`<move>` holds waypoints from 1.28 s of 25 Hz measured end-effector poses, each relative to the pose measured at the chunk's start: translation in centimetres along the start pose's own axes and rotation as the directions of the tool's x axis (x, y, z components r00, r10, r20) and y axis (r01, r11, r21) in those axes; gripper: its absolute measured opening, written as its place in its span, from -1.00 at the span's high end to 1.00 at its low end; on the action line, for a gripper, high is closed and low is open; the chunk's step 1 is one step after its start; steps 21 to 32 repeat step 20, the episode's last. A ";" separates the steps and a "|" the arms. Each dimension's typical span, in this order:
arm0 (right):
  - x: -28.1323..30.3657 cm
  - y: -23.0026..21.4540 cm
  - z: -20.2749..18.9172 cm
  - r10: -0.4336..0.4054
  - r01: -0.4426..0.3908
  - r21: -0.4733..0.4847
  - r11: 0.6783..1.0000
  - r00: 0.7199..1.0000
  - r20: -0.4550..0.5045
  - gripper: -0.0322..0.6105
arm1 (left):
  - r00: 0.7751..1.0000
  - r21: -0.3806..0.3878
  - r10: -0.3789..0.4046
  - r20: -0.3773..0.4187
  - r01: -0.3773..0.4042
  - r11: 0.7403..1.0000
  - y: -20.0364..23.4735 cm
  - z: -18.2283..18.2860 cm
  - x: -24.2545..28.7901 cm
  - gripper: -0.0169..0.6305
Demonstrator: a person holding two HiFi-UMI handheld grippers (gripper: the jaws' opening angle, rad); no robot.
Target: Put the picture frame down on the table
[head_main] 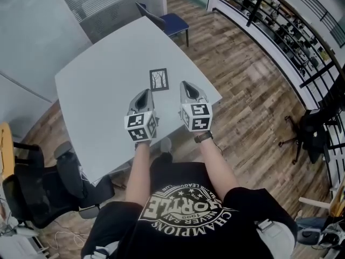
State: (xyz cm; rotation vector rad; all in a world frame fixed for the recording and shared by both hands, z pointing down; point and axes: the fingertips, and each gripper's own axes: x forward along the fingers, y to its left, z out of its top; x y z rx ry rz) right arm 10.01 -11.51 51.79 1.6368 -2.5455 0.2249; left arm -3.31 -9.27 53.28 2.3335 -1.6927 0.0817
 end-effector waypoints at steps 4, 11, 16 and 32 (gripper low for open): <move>-1.7 0.1 0.6 -0.003 0.003 0.002 1.000 1.000 0.031 0.90 | 1.000 0.003 0.001 0.021 -0.001 1.000 -0.7 0.3 -1.2 0.93; -3.0 0.1 1.4 -0.008 0.009 -0.005 1.000 0.998 0.062 0.90 | 0.998 0.018 0.006 0.055 -0.007 1.000 -1.1 1.3 -2.1 0.93; -3.3 0.2 1.9 -0.013 0.014 -0.013 1.000 0.997 0.073 0.90 | 0.998 0.016 0.007 0.065 -0.008 1.000 -0.7 1.7 -2.4 0.93; -3.3 0.3 2.1 -0.011 0.012 -0.020 1.000 0.997 0.076 0.90 | 0.997 0.014 0.012 0.071 -0.013 1.000 -0.3 2.0 -2.5 0.93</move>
